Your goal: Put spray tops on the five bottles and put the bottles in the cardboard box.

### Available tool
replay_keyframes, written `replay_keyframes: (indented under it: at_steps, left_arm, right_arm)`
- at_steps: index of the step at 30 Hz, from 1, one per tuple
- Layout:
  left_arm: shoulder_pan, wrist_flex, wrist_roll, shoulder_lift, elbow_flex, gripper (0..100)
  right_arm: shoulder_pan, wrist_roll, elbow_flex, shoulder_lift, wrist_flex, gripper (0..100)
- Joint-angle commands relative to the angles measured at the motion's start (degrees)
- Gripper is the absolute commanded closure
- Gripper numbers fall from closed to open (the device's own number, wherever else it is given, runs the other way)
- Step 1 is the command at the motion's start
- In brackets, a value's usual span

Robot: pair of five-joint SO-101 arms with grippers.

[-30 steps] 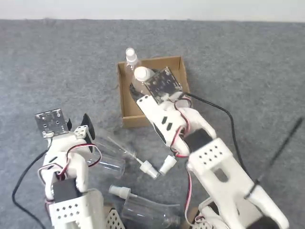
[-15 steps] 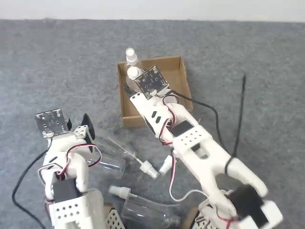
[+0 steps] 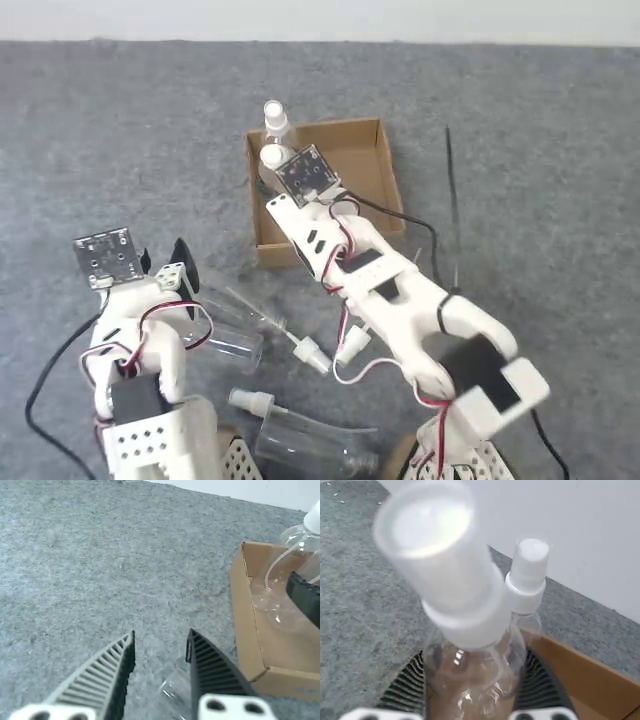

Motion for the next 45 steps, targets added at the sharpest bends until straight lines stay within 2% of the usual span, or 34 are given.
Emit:
replay_keyframes:
  at_steps: [1,25,32,45]
  left_arm:
    - [-0.4,-1.8,0.3,-0.8,-0.2,84]
    - [-0.4,-1.8,0.3,-0.8,-0.1,84]
    - [-0.4,-1.8,0.3,-0.8,-0.1,84]
    - [-0.4,-1.8,0.2,-0.8,-0.1,84]
  right_arm:
    - [0.0,-0.6,-5.4,1.1,-1.6,99.1]
    - [0.0,-0.6,-14.2,13.6,-1.6,98.4]
    - [0.0,-0.6,-14.3,13.2,2.0,85.3]
    - [0.0,-0.6,-14.8,13.1,4.6,80.1]
